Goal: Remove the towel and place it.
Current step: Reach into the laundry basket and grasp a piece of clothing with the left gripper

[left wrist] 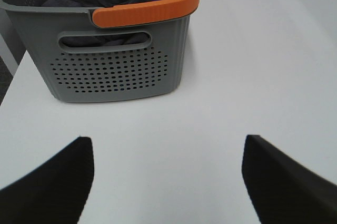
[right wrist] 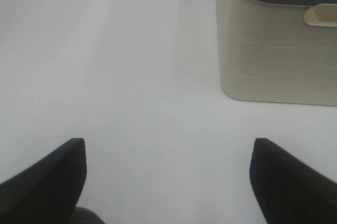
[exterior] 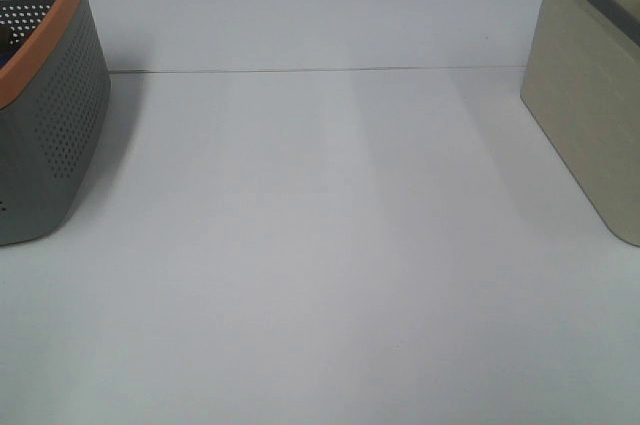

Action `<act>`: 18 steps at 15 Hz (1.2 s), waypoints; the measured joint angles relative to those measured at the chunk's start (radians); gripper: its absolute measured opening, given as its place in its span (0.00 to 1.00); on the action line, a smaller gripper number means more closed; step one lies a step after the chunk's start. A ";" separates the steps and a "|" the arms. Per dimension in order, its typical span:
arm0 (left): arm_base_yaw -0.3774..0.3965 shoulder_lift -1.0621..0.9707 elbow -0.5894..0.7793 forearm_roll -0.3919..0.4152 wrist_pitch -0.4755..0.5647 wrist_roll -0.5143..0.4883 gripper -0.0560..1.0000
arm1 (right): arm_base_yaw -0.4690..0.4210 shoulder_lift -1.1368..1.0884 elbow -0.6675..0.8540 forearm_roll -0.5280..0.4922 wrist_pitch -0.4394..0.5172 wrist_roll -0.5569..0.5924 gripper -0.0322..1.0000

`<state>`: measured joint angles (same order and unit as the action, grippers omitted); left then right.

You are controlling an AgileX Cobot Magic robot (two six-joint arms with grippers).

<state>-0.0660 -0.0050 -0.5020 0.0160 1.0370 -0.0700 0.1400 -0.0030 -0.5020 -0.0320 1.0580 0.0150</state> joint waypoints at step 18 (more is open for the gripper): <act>0.000 0.000 0.000 0.000 0.000 0.000 0.75 | 0.000 0.000 0.000 0.000 0.000 0.000 0.83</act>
<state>-0.0660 -0.0050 -0.5020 0.0160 1.0370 -0.0700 0.1400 -0.0030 -0.5020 -0.0320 1.0580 0.0150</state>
